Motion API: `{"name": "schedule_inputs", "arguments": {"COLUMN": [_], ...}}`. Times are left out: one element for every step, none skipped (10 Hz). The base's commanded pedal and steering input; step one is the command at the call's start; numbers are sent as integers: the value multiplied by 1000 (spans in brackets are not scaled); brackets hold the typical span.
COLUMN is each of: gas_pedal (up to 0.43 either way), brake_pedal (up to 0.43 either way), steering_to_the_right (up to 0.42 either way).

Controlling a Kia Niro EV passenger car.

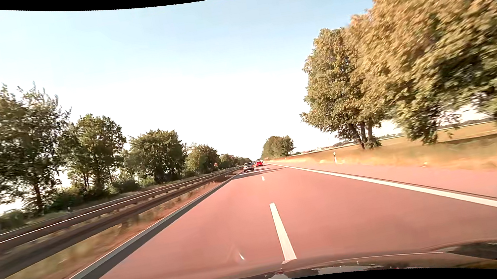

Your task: Follow the waypoints while adhering to traffic rules and regulations

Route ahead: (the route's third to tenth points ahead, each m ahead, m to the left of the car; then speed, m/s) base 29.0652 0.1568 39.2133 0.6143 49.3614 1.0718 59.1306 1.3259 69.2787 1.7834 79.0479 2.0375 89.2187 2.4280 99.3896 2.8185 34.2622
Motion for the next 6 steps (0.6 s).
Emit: {"name": "schedule_inputs", "arguments": {"gas_pedal": [268,268,280,287,287,299], "brake_pedal": [6,12,6,6,6,6], "steering_to_the_right": [-6,-6,-6,-6,-6,-6]}}
